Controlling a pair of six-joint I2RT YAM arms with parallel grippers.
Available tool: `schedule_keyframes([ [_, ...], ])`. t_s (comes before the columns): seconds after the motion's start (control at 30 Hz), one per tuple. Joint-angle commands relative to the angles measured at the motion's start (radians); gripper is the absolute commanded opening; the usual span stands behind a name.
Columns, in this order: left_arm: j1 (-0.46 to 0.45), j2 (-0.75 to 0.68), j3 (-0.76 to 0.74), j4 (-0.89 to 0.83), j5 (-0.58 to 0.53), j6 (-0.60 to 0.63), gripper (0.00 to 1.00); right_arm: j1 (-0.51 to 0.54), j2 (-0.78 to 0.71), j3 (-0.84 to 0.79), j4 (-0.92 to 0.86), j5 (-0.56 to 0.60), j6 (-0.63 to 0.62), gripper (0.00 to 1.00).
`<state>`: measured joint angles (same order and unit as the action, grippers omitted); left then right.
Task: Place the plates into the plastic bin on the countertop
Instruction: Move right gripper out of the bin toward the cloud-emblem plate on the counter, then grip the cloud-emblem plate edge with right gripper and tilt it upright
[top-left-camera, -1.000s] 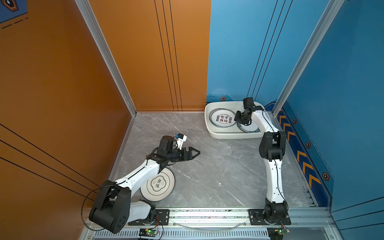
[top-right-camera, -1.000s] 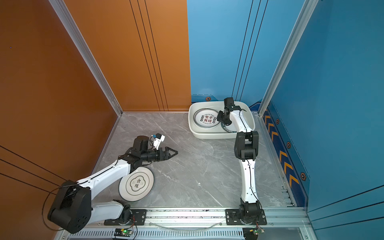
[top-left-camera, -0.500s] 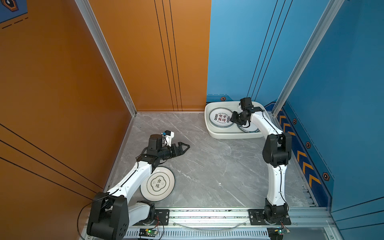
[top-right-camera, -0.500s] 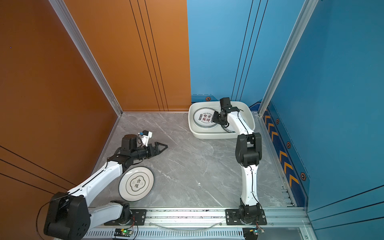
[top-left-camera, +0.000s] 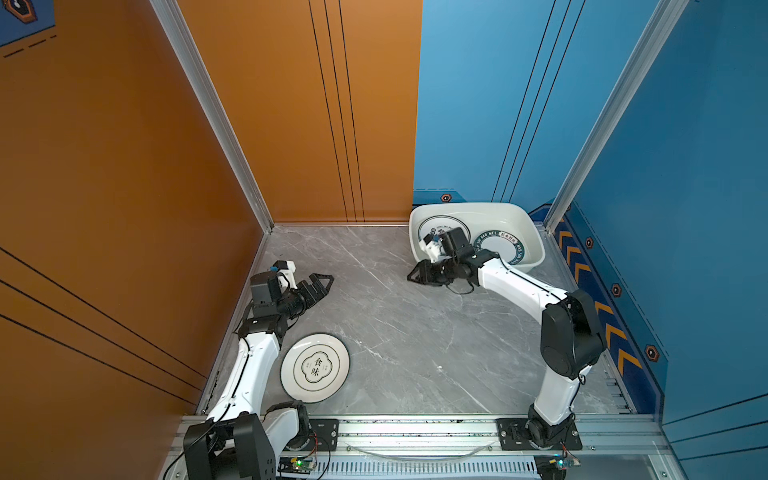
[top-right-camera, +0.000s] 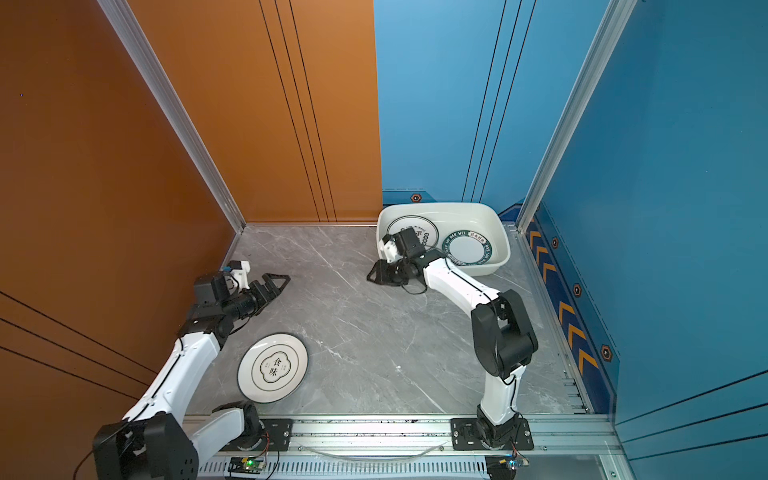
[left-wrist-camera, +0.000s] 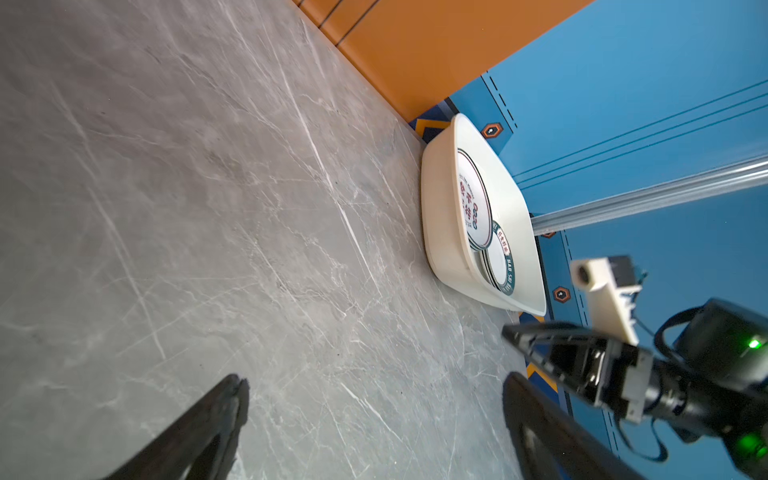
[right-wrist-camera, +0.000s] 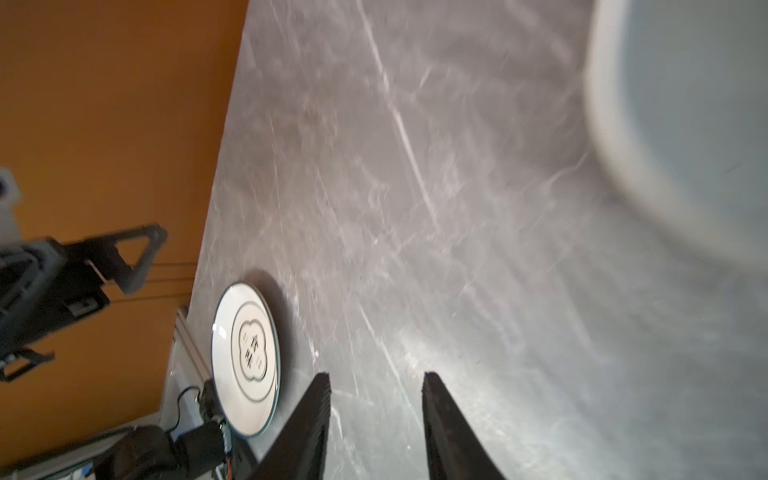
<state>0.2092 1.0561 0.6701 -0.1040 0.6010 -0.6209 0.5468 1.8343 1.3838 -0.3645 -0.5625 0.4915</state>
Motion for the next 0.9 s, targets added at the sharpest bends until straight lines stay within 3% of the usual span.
schedule_keyframes([
  [0.0, 0.033, -0.023, -0.029, -0.022, -0.011, -0.011, 0.98, 0.055, -0.028, -0.065, 0.134, -0.044, 0.081, 0.39],
  [0.4, 0.052, -0.019, -0.044, -0.007, 0.005, -0.016, 0.98, 0.295, 0.144, -0.152, 0.374, -0.083, 0.245, 0.40],
  [0.87, 0.057, -0.022, -0.061, 0.023, 0.023, -0.031, 0.98, 0.440, 0.314, -0.163, 0.619, -0.110, 0.425, 0.42],
])
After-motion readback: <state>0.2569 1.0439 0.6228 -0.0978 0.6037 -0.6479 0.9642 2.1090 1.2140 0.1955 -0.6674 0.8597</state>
